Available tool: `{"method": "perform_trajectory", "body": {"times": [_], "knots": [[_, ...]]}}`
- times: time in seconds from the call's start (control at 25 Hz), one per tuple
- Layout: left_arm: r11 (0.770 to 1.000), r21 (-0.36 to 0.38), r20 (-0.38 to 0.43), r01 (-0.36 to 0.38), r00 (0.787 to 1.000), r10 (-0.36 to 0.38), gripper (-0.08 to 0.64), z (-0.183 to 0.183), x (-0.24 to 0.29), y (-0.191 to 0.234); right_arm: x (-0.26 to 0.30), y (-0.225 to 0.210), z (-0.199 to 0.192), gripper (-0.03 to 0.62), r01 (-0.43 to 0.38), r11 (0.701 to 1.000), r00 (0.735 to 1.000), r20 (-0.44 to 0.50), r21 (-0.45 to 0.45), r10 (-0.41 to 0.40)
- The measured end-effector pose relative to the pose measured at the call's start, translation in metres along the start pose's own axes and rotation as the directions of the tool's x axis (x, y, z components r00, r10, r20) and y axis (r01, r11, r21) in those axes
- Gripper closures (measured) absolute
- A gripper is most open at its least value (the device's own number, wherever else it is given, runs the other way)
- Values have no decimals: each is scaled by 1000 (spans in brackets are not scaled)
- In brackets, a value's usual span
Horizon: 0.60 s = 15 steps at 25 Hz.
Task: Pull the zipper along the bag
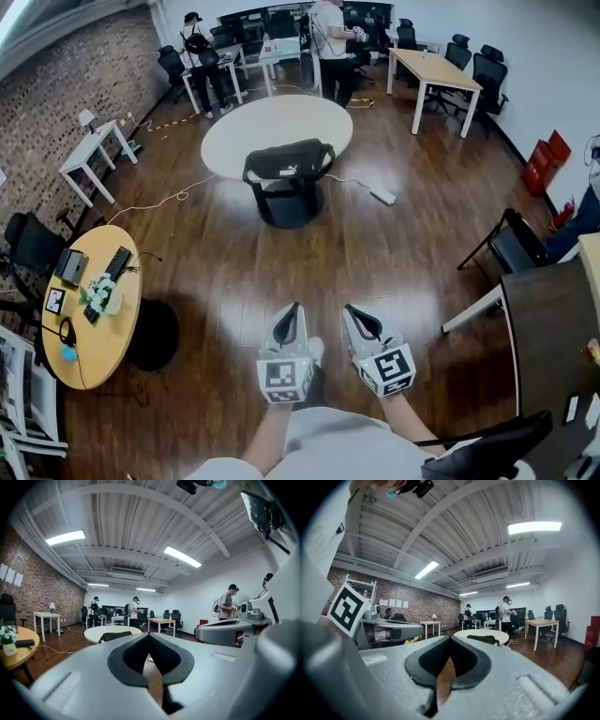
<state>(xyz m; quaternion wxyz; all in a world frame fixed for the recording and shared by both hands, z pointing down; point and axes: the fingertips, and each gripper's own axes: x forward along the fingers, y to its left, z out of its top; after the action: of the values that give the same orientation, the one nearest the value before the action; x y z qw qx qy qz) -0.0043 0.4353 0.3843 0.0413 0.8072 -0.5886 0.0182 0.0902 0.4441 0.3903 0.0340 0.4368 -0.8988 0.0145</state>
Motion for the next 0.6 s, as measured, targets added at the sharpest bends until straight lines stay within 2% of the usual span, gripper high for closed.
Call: {"method": "perform_trajectory", "body": {"times": [0.16,0.32,0.44,0.6], "knots": [[1000,-7,5,31,1000,-31,555,10,85,49,85,-44,3,601,31,999,999,-30,-16,-32],[999,7,9,49,999,-49,555,20,163,103,169,-86,27,601,62,994,998,-18,-89,-64],[997,13,13,72,997,-72,555,30,217,134,223,-121,39,600,100,990,995,-7,-96,-101],[996,38,-24,86,996,-85,555,28,273,167,272,-143,38,601,116,990,993,-14,-82,-118]]}}
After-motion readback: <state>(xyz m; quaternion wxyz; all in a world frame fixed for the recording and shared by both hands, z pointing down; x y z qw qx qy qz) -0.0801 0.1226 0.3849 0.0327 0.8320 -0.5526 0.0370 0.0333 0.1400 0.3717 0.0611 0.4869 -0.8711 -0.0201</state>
